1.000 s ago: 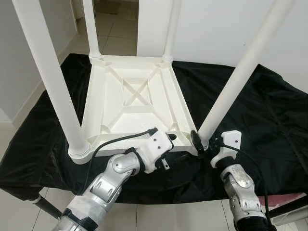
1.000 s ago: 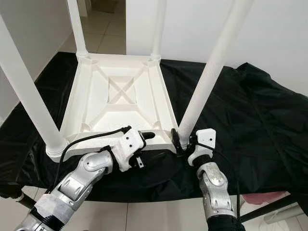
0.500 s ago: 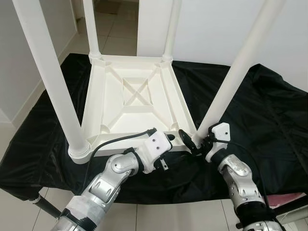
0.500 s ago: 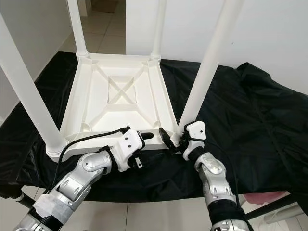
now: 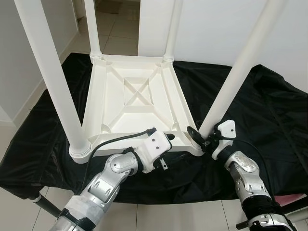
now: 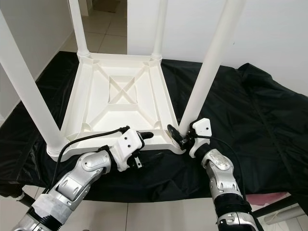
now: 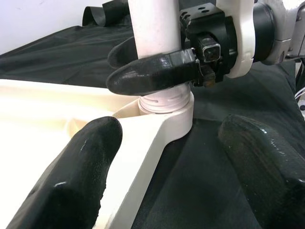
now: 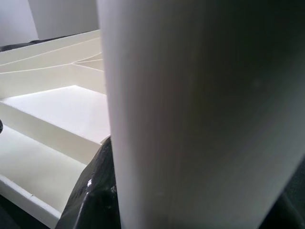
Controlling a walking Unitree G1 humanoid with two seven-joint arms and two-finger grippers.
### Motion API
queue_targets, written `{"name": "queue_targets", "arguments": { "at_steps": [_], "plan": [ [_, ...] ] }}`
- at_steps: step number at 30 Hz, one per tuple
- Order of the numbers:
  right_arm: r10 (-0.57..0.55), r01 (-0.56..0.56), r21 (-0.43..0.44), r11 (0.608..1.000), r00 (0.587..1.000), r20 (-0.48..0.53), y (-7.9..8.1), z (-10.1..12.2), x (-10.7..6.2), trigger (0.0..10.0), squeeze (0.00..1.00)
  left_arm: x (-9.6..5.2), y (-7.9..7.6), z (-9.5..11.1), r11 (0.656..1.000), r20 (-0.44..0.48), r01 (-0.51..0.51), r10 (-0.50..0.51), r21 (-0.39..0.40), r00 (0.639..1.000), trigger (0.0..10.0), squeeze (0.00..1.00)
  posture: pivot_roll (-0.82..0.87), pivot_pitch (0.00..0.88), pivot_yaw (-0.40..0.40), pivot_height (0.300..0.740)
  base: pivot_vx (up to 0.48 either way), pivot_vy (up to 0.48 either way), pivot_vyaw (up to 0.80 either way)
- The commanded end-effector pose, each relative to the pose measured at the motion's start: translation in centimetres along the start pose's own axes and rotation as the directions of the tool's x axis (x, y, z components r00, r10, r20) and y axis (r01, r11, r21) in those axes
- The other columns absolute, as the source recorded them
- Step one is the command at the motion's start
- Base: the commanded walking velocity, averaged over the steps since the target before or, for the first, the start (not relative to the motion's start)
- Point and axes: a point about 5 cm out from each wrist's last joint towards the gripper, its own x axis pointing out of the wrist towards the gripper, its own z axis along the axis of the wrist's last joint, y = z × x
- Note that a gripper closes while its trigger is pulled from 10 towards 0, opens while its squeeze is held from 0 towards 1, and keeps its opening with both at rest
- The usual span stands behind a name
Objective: Building children table
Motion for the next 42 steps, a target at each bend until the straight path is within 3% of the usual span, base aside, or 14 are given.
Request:
{"name": "queue_targets", "arguments": {
  "at_steps": [1, 2, 3, 9, 13, 17, 20, 22, 26, 28, 37, 38, 39, 42],
  "plan": [
    [-0.006, 0.006, -0.004, 1.000, 1.000, -0.022, -0.2, -0.5, -0.7, 0.0, 0.00, 0.2, -0.7, 0.1, 0.996, 0.002, 0.089, -0.089, 0.016, 0.996, 10.0, 0.00, 0.00, 0.000, -0.088, 0.740, 0.000, 0.000, 0.00],
    [-0.006, 0.006, -0.004, 1.000, 1.000, -0.022, -0.2, -0.5, -0.7, 0.0, 0.00, 0.2, -0.7, 0.1, 0.996, 0.002, 0.089, -0.089, 0.016, 0.996, 10.0, 0.00, 0.00, 0.000, -0.088, 0.740, 0.000, 0.000, 0.00],
    [-0.025, 0.025, 0.014, 1.000, 0.999, -0.024, -0.1, -0.5, -0.7, 10.0, 0.00, 0.2, -0.8, 0.1, 0.996, 0.002, 0.091, -0.091, 0.017, 0.996, 10.0, 0.00, 0.00, 0.000, -0.087, 0.740, 0.000, 0.000, 0.00],
    [-0.151, 0.152, 0.044, 0.987, 0.988, -0.027, 0.6, -0.1, -0.9, 10.0, 0.00, 0.1, -0.9, 0.1, 0.996, 0.001, 0.092, -0.092, 0.012, 0.996, 10.0, 0.00, -0.01, 0.000, -0.085, 0.740, 0.000, 0.000, 0.00],
    [-0.304, 0.308, 0.099, 0.946, 0.951, -0.052, 2.2, -0.4, -0.9, 10.0, 0.00, 0.0, -1.2, 0.0, 0.995, -0.001, 0.100, -0.100, 0.004, 0.995, 10.0, 0.00, -0.01, 0.000, -0.080, 0.740, 0.000, 0.000, 0.00],
    [-0.367, 0.373, 0.134, 0.918, 0.927, -0.072, 3.4, -0.6, -0.9, 10.0, 0.00, -0.1, -1.3, 0.0, 0.995, -0.003, 0.101, -0.101, 0.002, 0.995, 10.0, 0.00, -0.01, 0.000, -0.079, 0.740, 0.000, 0.000, 0.00],
    [-0.458, 0.467, 0.151, 0.871, 0.884, -0.094, 4.5, -0.8, -0.9, 10.0, 0.00, 0.0, -1.3, 0.0, 0.995, -0.003, 0.100, -0.100, 0.000, 0.995, 10.0, 0.00, -0.01, 0.000, -0.078, 0.740, 0.000, 0.000, 0.00],
    [-0.458, 0.467, 0.151, 0.871, 0.884, -0.094, 4.5, -0.8, -0.9, 10.0, 0.00, 0.0, -1.3, 0.0, 0.995, -0.003, 0.100, -0.100, 0.000, 0.995, 10.0, 0.00, -0.01, 0.000, -0.078, 0.740, 0.000, 0.000, 0.00],
    [-0.626, 0.643, 0.159, 0.749, 0.766, -0.149, 5.6, -1.2, -0.4, 10.0, 0.00, 0.0, -1.3, 0.1, 0.995, -0.001, 0.095, -0.095, -0.002, 0.995, 10.0, 0.00, -0.01, 0.000, -0.085, 0.740, 0.000, 0.000, 0.00],
    [-0.644, 0.663, 0.152, 0.733, 0.748, -0.162, 5.8, -1.2, -0.2, 10.0, 0.00, 0.0, -1.3, 0.1, 0.996, 0.000, 0.093, -0.093, -0.003, 0.996, 10.0, 0.00, -0.01, 0.000, -0.085, 0.740, 0.000, 0.000, 0.00],
    [-0.611, 0.633, 0.171, 0.755, 0.774, -0.166, 6.1, -0.8, 0.6, 10.0, 0.00, 0.0, -1.0, 0.1, 0.997, 0.000, 0.077, -0.077, -0.002, 0.997, 10.0, 0.00, -0.01, 0.000, -0.089, 0.740, 0.000, 0.000, 0.00],
    [-0.600, 0.620, 0.172, 0.766, 0.785, -0.155, 6.1, -0.7, 0.6, 10.0, 0.41, 0.0, -0.9, 0.1, 0.997, 0.001, 0.075, -0.075, -0.002, 0.997, 10.0, 0.00, -0.01, 0.000, -0.088, 0.740, 0.000, 0.000, 0.00],
    [-0.594, 0.612, 0.171, 0.772, 0.791, -0.148, 6.1, -0.6, 0.7, 10.0, 1.00, 0.0, -0.9, 0.2, 0.997, 0.001, 0.074, -0.074, -0.002, 0.997, 10.0, 0.00, -0.01, 0.000, -0.088, 0.740, 0.000, 0.000, 0.00],
    [-0.561, 0.573, 0.199, 0.795, 0.819, -0.118, 6.1, -0.3, 0.6, 10.0, 1.00, 0.0, -0.9, 0.2, 0.997, 0.002, 0.072, -0.072, -0.002, 0.997, 10.0, 0.00, -0.01, 0.000, -0.089, 0.740, 0.000, 0.000, 0.00]
  ]
}}
